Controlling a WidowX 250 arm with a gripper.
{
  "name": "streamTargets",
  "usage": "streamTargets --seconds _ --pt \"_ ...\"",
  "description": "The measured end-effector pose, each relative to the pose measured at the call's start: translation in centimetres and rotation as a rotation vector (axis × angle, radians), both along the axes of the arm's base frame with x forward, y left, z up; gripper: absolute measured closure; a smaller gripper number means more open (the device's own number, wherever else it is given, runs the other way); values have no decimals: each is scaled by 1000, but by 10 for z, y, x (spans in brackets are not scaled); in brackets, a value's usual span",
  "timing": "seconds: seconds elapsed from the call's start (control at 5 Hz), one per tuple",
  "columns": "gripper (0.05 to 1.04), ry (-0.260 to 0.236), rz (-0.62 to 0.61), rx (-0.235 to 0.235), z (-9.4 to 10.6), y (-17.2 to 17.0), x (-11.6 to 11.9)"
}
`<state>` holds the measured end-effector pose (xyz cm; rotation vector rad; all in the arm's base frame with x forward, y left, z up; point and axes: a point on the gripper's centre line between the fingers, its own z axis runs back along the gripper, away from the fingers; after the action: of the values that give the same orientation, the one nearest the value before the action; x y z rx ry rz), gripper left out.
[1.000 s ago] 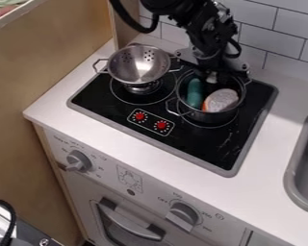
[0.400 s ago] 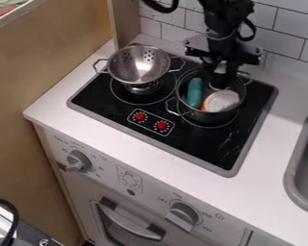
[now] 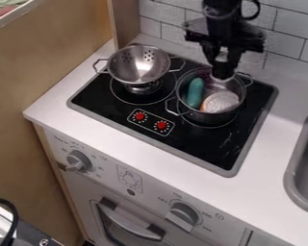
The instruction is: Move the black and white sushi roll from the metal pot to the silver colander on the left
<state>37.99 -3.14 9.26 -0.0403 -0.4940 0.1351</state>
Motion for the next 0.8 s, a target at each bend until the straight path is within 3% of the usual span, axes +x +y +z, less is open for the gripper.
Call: streamTargets --seconds 0.2,0.6,0.8 --pt "736 -12 -33 -8 9 10 -6" --pt "736 -21 -118 16 7 34 -18" --pt "736 -2 -165 35 10 48 -24"
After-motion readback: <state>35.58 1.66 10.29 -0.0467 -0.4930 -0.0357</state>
